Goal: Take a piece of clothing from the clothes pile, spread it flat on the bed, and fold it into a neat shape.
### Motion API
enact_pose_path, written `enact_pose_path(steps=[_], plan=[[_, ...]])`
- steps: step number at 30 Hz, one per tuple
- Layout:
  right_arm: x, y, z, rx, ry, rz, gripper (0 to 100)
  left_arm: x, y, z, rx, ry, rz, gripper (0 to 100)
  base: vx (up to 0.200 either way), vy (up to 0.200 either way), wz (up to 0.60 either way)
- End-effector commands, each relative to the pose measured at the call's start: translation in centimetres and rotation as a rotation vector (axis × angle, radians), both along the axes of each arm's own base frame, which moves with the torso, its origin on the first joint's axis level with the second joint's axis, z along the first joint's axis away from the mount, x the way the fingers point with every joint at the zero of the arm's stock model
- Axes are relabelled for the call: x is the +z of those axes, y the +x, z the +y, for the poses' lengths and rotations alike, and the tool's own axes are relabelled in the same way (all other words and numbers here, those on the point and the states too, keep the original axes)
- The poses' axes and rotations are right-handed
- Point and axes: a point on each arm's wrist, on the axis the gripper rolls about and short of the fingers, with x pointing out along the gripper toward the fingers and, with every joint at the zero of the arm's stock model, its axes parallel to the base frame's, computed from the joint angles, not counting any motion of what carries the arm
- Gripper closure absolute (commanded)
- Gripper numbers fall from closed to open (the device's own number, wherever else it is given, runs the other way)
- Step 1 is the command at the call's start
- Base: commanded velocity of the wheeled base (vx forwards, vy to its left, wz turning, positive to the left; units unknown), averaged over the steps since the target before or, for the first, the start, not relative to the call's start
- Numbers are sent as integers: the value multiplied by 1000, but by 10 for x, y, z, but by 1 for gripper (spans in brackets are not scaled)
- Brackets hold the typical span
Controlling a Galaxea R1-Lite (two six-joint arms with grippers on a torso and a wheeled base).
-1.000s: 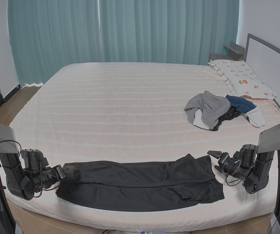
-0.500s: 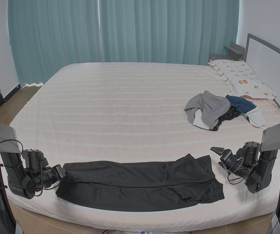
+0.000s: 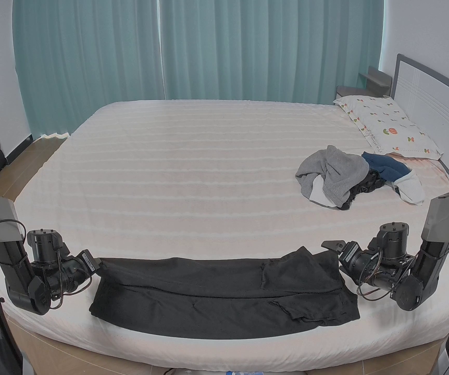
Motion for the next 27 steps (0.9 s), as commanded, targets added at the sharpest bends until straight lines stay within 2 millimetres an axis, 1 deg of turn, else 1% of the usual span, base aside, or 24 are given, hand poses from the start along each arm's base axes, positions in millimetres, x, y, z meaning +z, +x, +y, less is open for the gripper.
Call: enact_pose_path(steps=[1,5,11,17,21,27], plan=[[3,-7,21,39,-17,-2,0,5,0,-1,-6,-27,-17,100,0,0,0],[-1,-11,26,50,-31,29,0,7,3,-1,10,-84,-27,100,0,0,0],[6,-14,24,14,-69,66,0,7,4,-2,14,-92,-26,100,0,0,0],[3,-14,20,0,-90,126,0,10,7,-3,31,-124,-37,100,0,0,0],[7,-15,16,-12,-97,140,0,9,7,-3,31,-124,-36,100,0,0,0],[9,-17,16,-10,-112,177,0,9,7,-3,31,-122,-36,100,0,0,0]])
